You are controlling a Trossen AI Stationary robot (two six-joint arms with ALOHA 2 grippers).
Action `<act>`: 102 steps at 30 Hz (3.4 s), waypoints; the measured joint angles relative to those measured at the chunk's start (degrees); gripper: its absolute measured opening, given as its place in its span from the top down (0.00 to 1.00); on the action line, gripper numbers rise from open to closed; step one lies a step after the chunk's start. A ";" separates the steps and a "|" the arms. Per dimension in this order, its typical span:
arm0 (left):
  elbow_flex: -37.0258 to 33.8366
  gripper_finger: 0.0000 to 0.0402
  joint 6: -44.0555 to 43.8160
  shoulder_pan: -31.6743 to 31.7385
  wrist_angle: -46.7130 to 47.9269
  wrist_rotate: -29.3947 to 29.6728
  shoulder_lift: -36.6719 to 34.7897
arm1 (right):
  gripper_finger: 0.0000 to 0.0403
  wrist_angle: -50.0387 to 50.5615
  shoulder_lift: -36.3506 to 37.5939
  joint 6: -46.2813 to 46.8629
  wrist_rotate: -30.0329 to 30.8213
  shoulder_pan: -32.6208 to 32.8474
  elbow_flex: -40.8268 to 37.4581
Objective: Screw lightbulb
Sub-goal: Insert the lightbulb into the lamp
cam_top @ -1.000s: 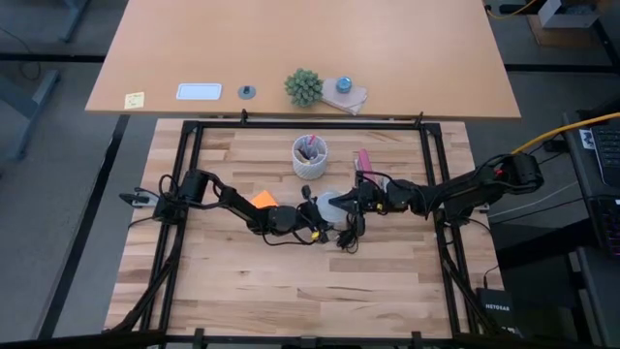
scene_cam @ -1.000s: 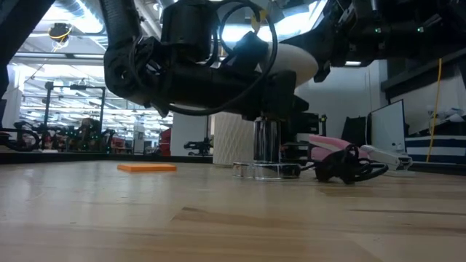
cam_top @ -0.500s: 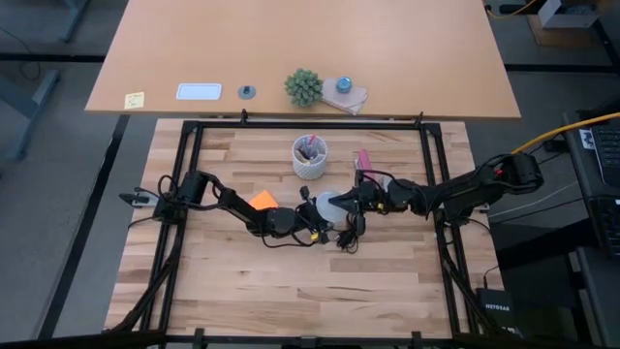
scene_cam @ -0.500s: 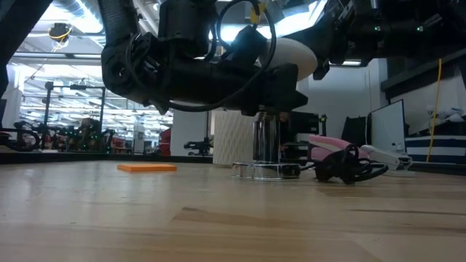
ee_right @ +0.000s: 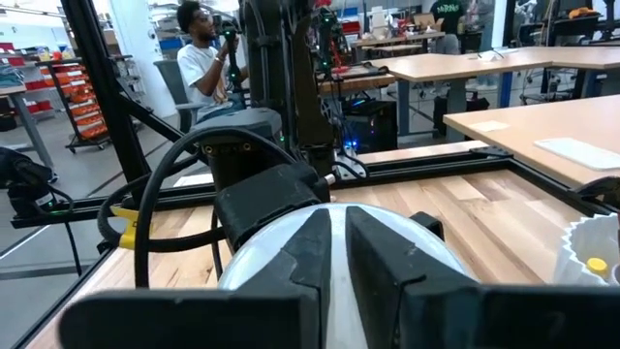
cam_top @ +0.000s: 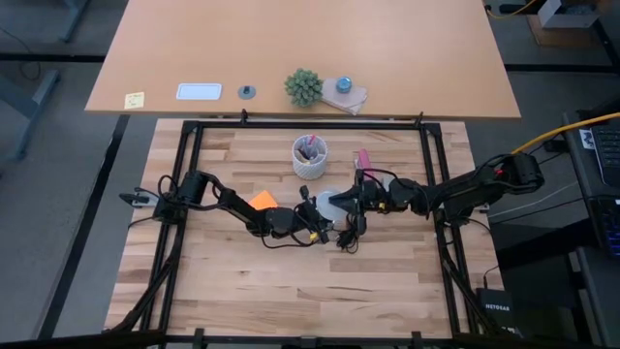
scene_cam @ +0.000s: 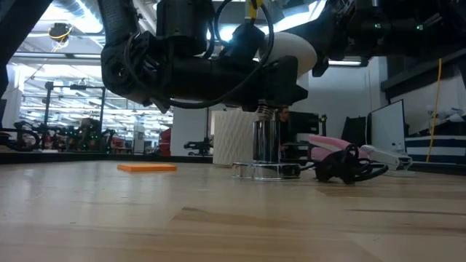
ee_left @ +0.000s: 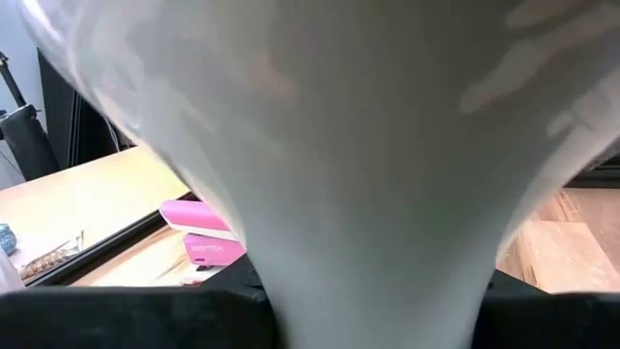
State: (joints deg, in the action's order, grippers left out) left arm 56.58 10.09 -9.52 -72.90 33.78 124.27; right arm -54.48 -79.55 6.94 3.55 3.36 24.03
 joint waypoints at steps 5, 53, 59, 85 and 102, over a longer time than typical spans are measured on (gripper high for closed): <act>0.00 0.69 -0.07 0.00 -0.42 0.07 -0.02 | 0.84 -1.12 -0.03 0.00 -0.14 0.00 -0.02; 0.13 0.69 18.03 -13.51 -5.73 46.83 -13.78 | 0.81 3.28 19.59 -14.92 11.49 -0.02 -0.02; 0.11 0.65 18.03 -13.46 -5.69 50.04 -14.14 | 0.81 5.16 20.57 -16.49 15.02 -0.02 -0.02; 0.04 0.67 -30.87 -9.84 36.32 44.50 -14.16 | 0.81 9.43 20.57 -16.70 15.52 -0.02 0.00; 0.02 0.66 -74.72 -8.46 79.32 12.82 -14.16 | 0.81 10.63 20.57 -16.68 15.52 -0.02 0.00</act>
State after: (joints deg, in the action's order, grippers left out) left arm 56.60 -64.63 -17.98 6.41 46.60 110.10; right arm -43.84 -58.98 -9.74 19.07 3.33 24.03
